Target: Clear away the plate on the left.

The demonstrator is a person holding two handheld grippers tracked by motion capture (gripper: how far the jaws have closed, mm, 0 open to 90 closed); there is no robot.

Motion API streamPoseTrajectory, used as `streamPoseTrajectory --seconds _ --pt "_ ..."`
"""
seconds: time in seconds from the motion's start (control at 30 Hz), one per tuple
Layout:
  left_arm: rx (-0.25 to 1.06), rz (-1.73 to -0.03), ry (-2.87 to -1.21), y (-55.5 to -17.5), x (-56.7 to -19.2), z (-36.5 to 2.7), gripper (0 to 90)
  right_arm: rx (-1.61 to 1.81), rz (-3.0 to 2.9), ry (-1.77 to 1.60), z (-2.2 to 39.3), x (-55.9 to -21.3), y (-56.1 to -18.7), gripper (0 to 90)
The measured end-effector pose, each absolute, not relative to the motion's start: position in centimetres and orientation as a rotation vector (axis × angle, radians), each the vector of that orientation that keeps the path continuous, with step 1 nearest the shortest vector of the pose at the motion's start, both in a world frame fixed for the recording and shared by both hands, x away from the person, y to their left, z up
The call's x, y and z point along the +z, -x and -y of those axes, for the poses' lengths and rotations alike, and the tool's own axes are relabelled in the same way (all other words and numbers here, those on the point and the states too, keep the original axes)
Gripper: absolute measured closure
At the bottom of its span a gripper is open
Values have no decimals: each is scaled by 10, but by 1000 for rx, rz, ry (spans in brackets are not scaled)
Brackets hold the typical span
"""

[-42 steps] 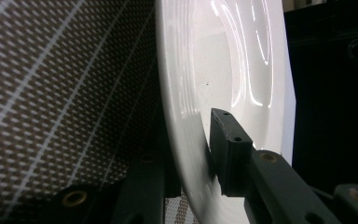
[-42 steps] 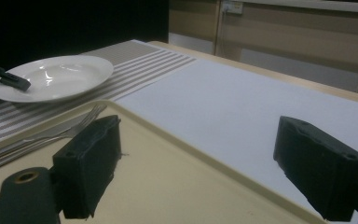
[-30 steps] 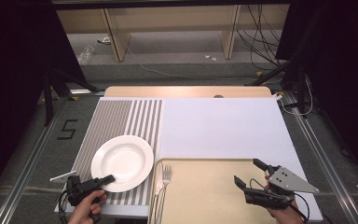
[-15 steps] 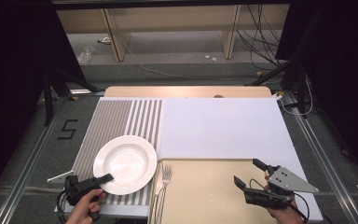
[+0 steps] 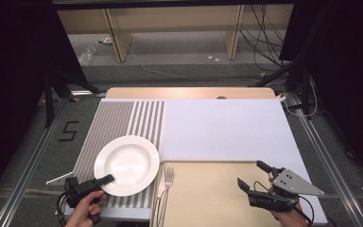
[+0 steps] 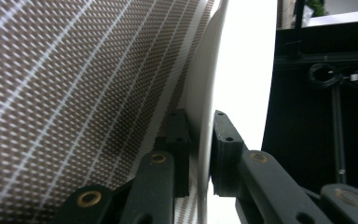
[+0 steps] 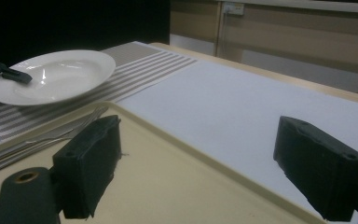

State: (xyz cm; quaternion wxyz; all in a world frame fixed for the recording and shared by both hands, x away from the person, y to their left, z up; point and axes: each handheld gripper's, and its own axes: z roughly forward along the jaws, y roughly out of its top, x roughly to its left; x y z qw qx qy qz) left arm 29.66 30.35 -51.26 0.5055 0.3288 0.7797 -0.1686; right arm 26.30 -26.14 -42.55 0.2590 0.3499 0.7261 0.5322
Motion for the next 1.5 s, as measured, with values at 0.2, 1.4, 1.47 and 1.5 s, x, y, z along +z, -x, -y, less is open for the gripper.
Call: streamPoseTrajectory --seconds 0.2,1.4,1.47,1.5 --pt "-409 -1859 -791 -296 -510 -303 797 1441 -1967 -947 262 -426 -263 157" --pt "-552 -1689 -921 -293 -495 -246 797 1437 -1968 -960 262 -426 -263 157" --pt "-566 -1684 -933 -293 -494 -240 797 1438 -1967 -960 262 -426 -263 157" --pt "-571 -1677 -942 -293 -494 -238 797 1438 -1967 -960 262 -426 -263 157"
